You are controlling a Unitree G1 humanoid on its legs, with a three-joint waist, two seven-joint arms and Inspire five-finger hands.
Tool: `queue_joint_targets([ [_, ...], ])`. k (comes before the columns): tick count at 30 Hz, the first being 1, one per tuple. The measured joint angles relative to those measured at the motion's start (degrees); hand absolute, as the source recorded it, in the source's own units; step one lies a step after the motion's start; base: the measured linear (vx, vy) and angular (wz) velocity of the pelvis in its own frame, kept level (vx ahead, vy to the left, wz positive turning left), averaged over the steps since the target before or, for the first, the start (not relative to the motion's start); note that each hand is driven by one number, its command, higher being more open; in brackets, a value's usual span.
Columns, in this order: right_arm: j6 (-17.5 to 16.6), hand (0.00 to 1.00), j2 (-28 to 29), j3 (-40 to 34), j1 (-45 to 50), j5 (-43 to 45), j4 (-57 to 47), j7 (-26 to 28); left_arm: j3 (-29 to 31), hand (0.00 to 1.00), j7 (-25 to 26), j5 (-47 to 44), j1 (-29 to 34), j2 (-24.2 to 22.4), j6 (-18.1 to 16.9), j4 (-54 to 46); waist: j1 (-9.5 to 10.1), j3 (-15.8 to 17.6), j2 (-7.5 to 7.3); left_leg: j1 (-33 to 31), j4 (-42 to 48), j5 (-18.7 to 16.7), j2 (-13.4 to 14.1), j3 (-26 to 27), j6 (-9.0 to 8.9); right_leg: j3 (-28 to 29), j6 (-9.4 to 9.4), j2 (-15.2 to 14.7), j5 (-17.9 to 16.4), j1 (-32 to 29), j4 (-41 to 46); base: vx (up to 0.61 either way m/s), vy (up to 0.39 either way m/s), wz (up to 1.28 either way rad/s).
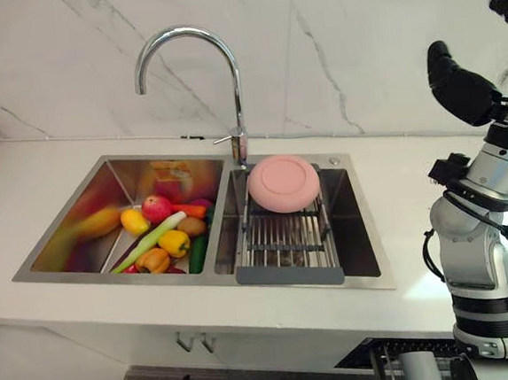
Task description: Walk over to the sink, pick up the cup, carry it to the dishwasher, place the cup inside the dishwasher, then close the dishwasher door
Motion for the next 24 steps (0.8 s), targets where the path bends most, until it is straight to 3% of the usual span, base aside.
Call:
queue_joint_targets([
  [10, -1.9, 1.0, 0.0, 10.4, 4.4, -4.4, 7.4, 26.6, 0.0, 1.0, 0.0, 0.0, 0.2, 1.0, 0.2, 0.0, 0.21, -1.8, -1.86, -1.2, 0.0, 0.4, -0.2, -1.0, 0.2, -1.1, -0.02, -0.1, 0.0, -0.7, 0.1, 0.0, -0.001, 0.05],
  [16, -2.8, 1.0, 0.0, 12.6, 4.4, -8.8, 12.9, 31.6, 0.2, 1.0, -0.2, 0.0, 0.2, 1.0, 1.0, -0.1, 0.03, -1.8, -1.84, -1.1, 0.0, 0.6, -0.5, -1.5, 0.22, -1.8, 0.06, -0.3, -0.1, -0.1, 0.1, -0.04, -0.004, 0.07],
  [24, -2.0, 1.0, 0.0, 14.9, 4.3, -13.4, 22.2, 31.8, 1.1, 1.0, -1.2, 0.0, -0.3, 0.9, 1.7, -1.1, 0.22, -0.1, -1.61, -1.3, 0.0, 0.3, -1.5, -2.2, 0.42, -2.9, 0.94, -1.2, -0.5, 0.3, 0.0, -0.03, 0.01, 0.07],
])
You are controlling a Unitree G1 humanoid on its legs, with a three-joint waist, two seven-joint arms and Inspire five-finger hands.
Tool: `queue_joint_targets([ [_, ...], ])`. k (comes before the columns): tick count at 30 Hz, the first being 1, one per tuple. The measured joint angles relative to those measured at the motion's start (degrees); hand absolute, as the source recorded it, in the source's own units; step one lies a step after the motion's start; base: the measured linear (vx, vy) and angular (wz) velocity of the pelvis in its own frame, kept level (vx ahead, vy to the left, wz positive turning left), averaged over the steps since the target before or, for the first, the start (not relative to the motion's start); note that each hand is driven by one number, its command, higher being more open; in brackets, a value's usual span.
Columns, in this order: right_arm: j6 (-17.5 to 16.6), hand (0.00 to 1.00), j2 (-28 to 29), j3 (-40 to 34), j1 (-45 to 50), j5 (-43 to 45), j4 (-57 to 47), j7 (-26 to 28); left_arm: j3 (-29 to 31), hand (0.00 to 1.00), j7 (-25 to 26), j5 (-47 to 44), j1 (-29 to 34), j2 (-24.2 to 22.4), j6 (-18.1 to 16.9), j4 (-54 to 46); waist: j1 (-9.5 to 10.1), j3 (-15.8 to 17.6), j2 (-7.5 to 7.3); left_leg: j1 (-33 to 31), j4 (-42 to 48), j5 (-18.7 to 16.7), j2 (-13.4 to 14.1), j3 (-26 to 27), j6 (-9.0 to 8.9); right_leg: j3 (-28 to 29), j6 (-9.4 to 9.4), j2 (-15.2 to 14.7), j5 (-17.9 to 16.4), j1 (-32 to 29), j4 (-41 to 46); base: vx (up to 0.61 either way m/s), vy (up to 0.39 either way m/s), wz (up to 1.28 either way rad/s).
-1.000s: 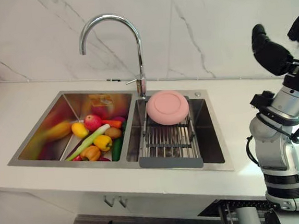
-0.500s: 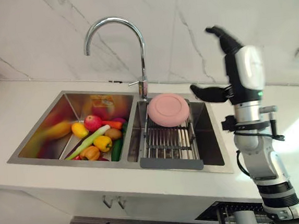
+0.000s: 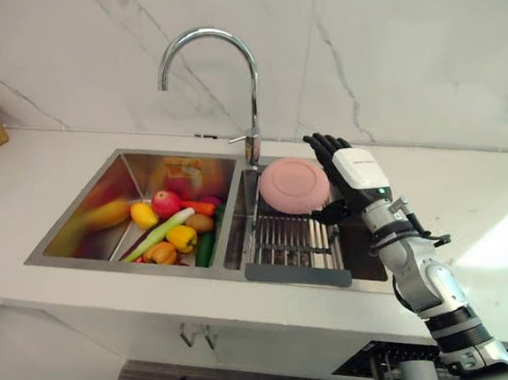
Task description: Walk over to the sink, pick up the cup, carry it to the dishwasher, place the cup inside the dishwasher, then close the dishwasher door
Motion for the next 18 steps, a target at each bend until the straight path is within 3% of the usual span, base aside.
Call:
queue_joint_targets([
  [8, 1.7, 1.0, 0.2, 0.1, -1.0, -3.1, 9.1, -4.3, 0.1, 1.0, -0.4, 0.0, 0.0, -0.4, 0.7, -1.2, -0.01, 0.8, 0.67, -0.3, 0.0, 0.1, -1.0, -0.9, 0.48, -1.4, 0.31, -0.9, 0.2, 0.4, 0.0, 0.04, 0.006, 0.09],
  [18, 3.4, 1.0, 1.1, 0.1, -3.1, -7.1, 13.7, -17.1, 0.2, 1.0, -0.4, 0.0, 0.0, -0.9, -0.1, -1.6, 0.49, 2.5, 1.57, 0.1, 0.0, 0.0, -1.5, -2.2, 0.32, -3.0, 0.83, -1.2, -0.3, 1.6, 0.1, -0.03, -0.001, 0.07],
])
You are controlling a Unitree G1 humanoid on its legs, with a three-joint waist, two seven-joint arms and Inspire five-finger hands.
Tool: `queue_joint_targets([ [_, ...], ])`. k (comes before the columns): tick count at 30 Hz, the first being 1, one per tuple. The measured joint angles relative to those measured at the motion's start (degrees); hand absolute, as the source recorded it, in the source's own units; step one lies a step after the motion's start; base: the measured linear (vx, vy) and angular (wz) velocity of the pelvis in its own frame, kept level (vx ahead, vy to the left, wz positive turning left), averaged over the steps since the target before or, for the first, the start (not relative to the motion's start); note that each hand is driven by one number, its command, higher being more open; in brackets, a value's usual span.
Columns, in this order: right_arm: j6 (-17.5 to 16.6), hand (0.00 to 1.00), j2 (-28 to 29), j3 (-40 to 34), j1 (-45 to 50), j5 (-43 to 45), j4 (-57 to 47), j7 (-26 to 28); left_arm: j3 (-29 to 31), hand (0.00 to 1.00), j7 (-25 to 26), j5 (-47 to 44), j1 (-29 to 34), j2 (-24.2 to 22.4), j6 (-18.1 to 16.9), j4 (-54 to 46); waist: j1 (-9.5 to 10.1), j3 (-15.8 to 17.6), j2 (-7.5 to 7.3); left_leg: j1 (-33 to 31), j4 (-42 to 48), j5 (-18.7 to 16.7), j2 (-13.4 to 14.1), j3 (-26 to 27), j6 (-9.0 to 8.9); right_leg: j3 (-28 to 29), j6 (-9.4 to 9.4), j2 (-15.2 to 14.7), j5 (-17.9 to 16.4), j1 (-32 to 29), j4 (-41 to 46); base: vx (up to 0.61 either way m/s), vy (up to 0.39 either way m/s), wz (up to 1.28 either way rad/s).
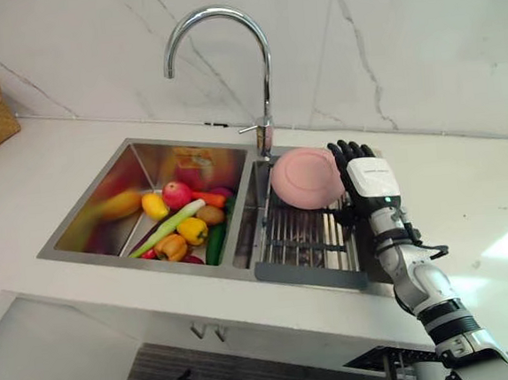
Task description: Walk over to the sink, pick up the cup, carry it to the dishwasher, place the cup inside the dishwasher, then close the dishwasher door
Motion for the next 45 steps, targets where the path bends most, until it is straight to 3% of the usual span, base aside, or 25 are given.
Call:
queue_joint_targets([
  [16, 1.3, 1.0, 1.5, 3.2, -4.4, -0.7, 8.4, -2.6, 1.2, 1.0, -1.0, -0.1, -0.5, -0.5, -0.2, -1.0, 1.22, 1.7, 0.03, -0.2, 0.0, 0.1, -1.4, -1.9, 0.56, -2.3, 0.72, -1.2, -0.2, 1.0, 0.0, 0.01, 0.006, 0.08],
  [32, 3.9, 1.0, 1.8, 5.8, -7.5, -6.7, 14.6, -9.5, 1.2, 1.0, -1.8, -1.2, -0.6, -0.6, 0.0, -1.8, 2.32, 2.7, 0.19, -0.1, 0.0, 0.1, -1.7, -2.3, 0.58, -2.9, 0.91, -1.4, -0.4, 1.4, 0.0, 0.0, 0.0, 0.0],
  [33, 4.0, 0.0, 1.8, 6.2, -8.0, -6.8, 15.4, -10.1, 1.1, 1.0, -1.8, -1.2, -0.6, -0.6, 0.1, -1.9, 2.35, 2.7, 0.2, -0.1, 0.0, 0.1, -1.8, -2.3, 0.57, -2.9, 0.91, -1.4, -0.4, 1.4, 0.1, 0.0, 0.0, 0.0],
  [40, 4.8, 0.0, 1.8, 6.3, -9.8, -9.1, 19.3, -14.3, 1.1, 1.0, -2.0, -1.2, -0.6, -0.6, 0.1, -2.0, 2.63, 2.9, 0.21, 0.0, 0.0, 0.2, -1.9, -2.3, 0.61, -2.9, 0.96, -1.6, -0.4, 1.5, 0.2, 0.0, 0.0, 0.0],
  [45, 7.2, 0.0, 1.7, 6.2, -11.9, -10.3, 19.9, -22.1, 1.1, 1.0, -2.0, -1.1, -0.6, -0.6, 0.1, -2.0, 2.56, 3.0, 0.24, 0.1, 0.0, 0.2, -2.0, -2.3, 0.61, -2.9, 1.04, -1.7, -0.4, 1.7, 0.2, 0.0, 0.0, 0.0],
])
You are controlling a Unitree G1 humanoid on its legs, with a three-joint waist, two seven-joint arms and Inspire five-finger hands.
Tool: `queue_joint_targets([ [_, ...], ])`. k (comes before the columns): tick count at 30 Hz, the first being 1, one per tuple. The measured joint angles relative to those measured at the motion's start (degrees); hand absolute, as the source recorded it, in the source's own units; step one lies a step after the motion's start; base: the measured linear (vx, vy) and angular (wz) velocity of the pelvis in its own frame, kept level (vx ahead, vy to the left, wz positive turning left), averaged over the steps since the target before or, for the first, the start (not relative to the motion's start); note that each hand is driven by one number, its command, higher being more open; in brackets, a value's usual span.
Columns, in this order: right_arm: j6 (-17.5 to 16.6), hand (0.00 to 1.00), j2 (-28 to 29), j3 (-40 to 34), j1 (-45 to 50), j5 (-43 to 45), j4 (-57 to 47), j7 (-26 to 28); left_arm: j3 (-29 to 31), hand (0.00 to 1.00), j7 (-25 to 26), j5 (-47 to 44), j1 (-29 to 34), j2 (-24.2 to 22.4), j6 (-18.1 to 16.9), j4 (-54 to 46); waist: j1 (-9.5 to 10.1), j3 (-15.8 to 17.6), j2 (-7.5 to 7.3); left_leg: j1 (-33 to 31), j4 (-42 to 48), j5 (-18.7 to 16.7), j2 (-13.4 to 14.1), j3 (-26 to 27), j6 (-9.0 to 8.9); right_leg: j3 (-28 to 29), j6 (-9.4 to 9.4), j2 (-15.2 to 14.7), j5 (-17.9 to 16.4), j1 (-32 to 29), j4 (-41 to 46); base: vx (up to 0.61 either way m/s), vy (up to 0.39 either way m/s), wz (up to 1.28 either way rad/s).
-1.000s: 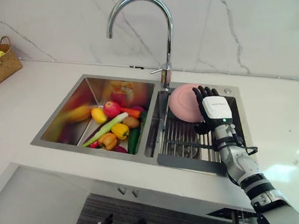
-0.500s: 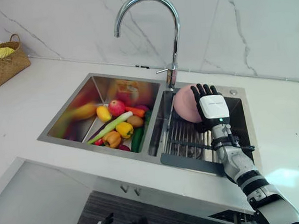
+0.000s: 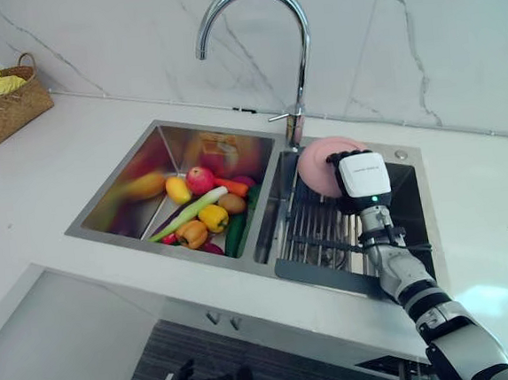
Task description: Walk over to the sink, pick up the cup, carry it to the dishwasher, place the cup inside the dishwasher, then close the dishwasher door
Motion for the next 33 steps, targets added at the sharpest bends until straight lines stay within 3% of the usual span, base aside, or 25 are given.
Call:
queue_joint_targets([
  [7, 0.0, 0.0, -1.8, -1.3, -2.6, 0.4, -3.1, -5.9, 0.0, 1.0, 0.3, 0.0, 0.0, 0.0, -1.0, -0.1, 0.01, 0.8, 0.0, 0.2, 0.0, -0.3, -0.1, 0.2, 0.06, 0.0, 0.19, -0.2, -0.1, 0.2, 0.0, 0.0, 0.0, 0.0],
  [16, -5.6, 0.0, -2.7, -4.5, 0.5, 4.7, -15.4, -6.2, 0.0, 1.0, 1.5, 0.2, 0.3, 0.0, -1.9, -0.1, -0.55, 0.9, -0.02, 0.2, 0.0, -0.5, 0.0, 2.0, 0.25, 1.2, 0.41, -0.3, 0.0, -0.4, 0.0, 0.0, 0.0, -0.06],
  [22, -6.9, 0.0, -2.7, -5.8, 1.5, 11.6, -22.6, -6.6, 0.0, 1.0, 2.6, 0.2, 1.0, -0.1, -2.7, -0.1, -1.0, 0.9, 0.02, 0.7, 0.0, -0.5, 0.3, 2.9, 0.24, 1.9, 0.41, -0.2, 0.0, -0.4, 0.4, -0.02, -0.001, -0.07],
  [28, -9.5, 0.0, -1.6, -11.0, 6.1, 25.6, -32.2, -7.2, 0.0, 1.0, 3.4, 0.1, 1.2, -0.2, -3.2, 0.0, -1.46, 1.0, 0.04, 0.8, 0.0, -0.5, 0.4, 3.7, 0.19, 2.7, 0.39, -0.2, 0.0, -1.0, 0.7, -0.03, 0.009, -0.06],
  [33, -14.7, 0.0, 5.3, -21.6, 12.4, 50.5, -36.4, -5.9, 0.0, 1.0, 5.1, 0.1, 1.3, -0.4, -3.2, 0.0, -1.86, 0.9, 0.08, 0.8, 0.0, -0.5, 0.6, 4.3, 0.23, 3.4, 0.31, -0.1, 0.1, -1.3, 0.7, 0.0, -0.001, -0.07],
])
